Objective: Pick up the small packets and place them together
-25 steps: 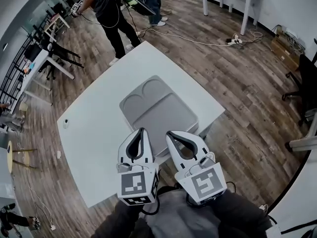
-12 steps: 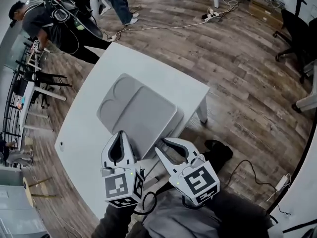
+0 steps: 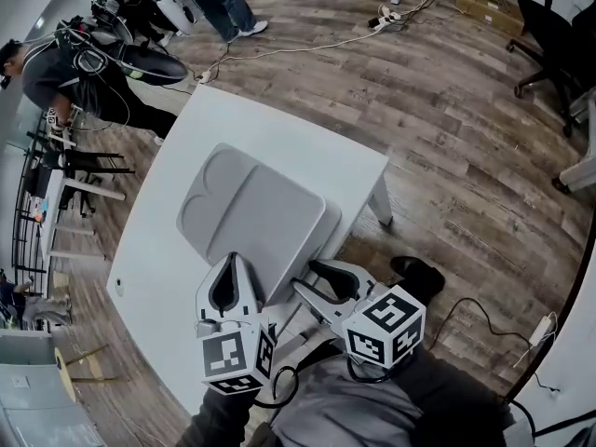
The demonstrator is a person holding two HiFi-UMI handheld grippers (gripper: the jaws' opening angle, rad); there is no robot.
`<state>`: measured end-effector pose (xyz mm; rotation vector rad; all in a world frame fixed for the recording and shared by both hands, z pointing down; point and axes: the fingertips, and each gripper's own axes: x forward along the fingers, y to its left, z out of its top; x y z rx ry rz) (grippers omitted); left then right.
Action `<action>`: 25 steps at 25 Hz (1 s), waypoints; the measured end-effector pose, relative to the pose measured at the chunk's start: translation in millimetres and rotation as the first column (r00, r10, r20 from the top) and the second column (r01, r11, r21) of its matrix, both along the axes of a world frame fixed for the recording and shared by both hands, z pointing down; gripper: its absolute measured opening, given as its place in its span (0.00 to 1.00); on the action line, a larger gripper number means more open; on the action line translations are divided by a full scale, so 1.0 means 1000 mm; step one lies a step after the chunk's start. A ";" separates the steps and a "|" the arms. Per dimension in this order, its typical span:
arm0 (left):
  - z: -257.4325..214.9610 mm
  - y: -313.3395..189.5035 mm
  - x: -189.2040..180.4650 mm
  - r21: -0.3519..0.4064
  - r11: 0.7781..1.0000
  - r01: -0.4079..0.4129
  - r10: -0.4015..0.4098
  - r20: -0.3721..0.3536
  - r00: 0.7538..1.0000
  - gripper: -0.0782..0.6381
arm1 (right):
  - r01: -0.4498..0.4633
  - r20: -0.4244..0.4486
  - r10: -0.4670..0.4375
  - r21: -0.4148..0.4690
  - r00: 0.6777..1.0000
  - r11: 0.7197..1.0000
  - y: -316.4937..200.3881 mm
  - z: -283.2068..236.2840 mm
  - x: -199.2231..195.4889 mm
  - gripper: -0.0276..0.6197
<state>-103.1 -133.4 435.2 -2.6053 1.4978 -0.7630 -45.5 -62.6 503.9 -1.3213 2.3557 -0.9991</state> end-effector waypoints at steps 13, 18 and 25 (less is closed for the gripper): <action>0.005 -0.001 0.001 -0.024 1.000 0.015 -0.015 0.025 1.000 0.10 | 0.248 0.271 -0.255 0.059 0.928 0.967 -0.006 -0.009 0.015 0.30; 0.007 -0.001 0.000 -0.053 0.998 0.022 -0.021 0.026 0.999 0.10 | 0.235 0.344 -0.240 0.057 0.908 0.970 -0.009 -0.004 0.018 0.19; 0.003 -0.005 0.000 -0.057 0.997 0.043 -0.041 0.044 0.998 0.10 | 0.177 0.358 -0.186 0.057 0.915 0.983 -0.005 -0.012 0.028 0.05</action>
